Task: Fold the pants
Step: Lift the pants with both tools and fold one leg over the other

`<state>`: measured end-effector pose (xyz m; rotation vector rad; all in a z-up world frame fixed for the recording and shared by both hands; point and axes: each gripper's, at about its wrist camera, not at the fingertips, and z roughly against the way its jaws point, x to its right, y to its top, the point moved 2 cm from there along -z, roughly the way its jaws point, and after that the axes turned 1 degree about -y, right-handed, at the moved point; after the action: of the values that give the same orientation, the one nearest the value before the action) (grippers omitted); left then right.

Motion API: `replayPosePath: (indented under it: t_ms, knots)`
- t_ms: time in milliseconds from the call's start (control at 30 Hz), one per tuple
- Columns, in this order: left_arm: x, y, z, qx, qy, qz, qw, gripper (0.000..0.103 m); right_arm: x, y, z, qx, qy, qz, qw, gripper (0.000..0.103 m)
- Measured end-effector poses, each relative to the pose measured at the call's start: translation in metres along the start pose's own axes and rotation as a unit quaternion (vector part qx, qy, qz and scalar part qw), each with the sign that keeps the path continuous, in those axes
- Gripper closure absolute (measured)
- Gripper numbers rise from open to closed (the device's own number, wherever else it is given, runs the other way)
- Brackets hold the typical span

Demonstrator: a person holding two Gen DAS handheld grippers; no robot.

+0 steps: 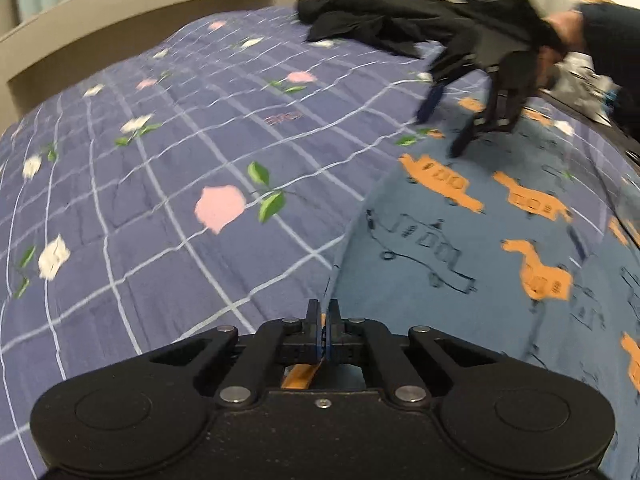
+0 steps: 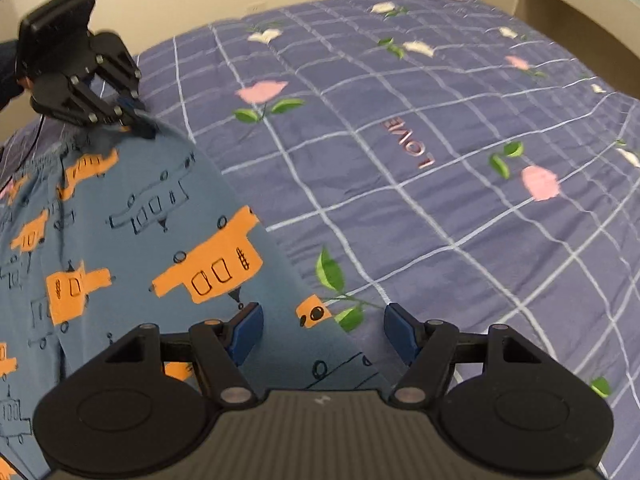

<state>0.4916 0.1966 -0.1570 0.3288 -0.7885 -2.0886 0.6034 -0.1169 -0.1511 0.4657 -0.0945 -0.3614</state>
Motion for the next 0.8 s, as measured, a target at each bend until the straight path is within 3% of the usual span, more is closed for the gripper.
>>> replayPosePath:
  t_ms: [133, 200, 267, 300, 333, 433, 600, 800]
  knots:
    - [0.012, 0.0, 0.025, 0.041, -0.035, -0.026, 0.9982, 0.103, 0.003, 0.002, -0.01, -0.012, 0.018, 0.003, 1.0, 0.032]
    - [0.017, 0.001, 0.035, 0.055, -0.048, -0.033, 0.9968, 0.103, 0.003, 0.002, -0.012, -0.014, 0.028, 0.002, 1.0, 0.039]
    - [0.022, 0.0, 0.041, 0.057, -0.054, -0.04, 0.9961, 0.103, 0.002, 0.002, -0.01, -0.019, 0.041, 0.007, 0.999, 0.064]
    - [0.024, 0.0, 0.041, 0.054, -0.053, -0.043, 0.9962, 0.103, 0.0, 0.001, -0.007, -0.021, 0.059, 0.008, 0.998, 0.088]
    - [0.024, -0.001, 0.04, 0.053, -0.05, -0.044, 0.9964, 0.103, -0.002, 0.002, -0.006, -0.024, 0.069, 0.013, 0.997, 0.096]
    - [0.024, -0.005, 0.037, 0.055, -0.026, -0.032, 0.9977, 0.103, -0.009, 0.001, 0.005, -0.015, 0.054, 0.034, 0.998, 0.102]
    - [0.029, -0.022, 0.048, 0.076, 0.01, 0.0, 0.9971, 0.103, -0.028, -0.002, 0.041, 0.038, 0.032, 0.049, 0.998, 0.103]
    - [0.061, -0.033, 0.074, 0.099, 0.042, 0.015, 0.9941, 0.103, -0.069, -0.016, 0.086, 0.08, 0.002, 0.045, 0.996, 0.103]
